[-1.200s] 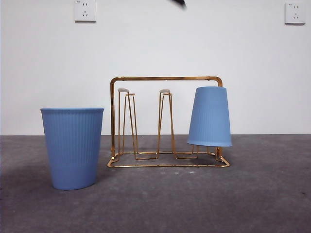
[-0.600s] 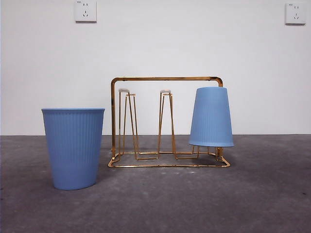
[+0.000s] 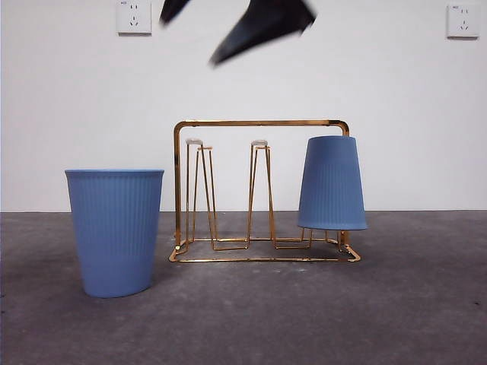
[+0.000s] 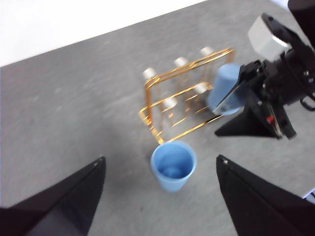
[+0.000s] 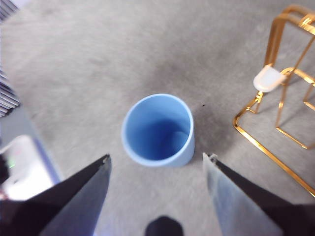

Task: Pick up cup 1,put cup 1 in the cup rack,pick up cup 2,put cup 2 in the cup rack

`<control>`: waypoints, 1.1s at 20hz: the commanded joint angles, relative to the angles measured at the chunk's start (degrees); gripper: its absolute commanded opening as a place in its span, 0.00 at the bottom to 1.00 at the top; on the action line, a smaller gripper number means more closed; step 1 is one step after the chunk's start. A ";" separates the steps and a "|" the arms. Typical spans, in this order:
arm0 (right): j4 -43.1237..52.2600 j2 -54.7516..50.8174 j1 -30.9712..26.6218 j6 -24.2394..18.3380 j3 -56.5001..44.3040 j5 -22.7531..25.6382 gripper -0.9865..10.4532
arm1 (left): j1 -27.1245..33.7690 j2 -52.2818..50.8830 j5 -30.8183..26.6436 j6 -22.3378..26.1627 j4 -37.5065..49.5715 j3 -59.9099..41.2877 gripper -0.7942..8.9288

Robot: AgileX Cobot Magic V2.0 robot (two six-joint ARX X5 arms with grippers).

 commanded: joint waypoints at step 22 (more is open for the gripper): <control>13.60 19.26 1.57 5.33 0.44 7.43 0.14 | -0.13 -11.52 4.66 -5.53 13.25 -16.44 0.47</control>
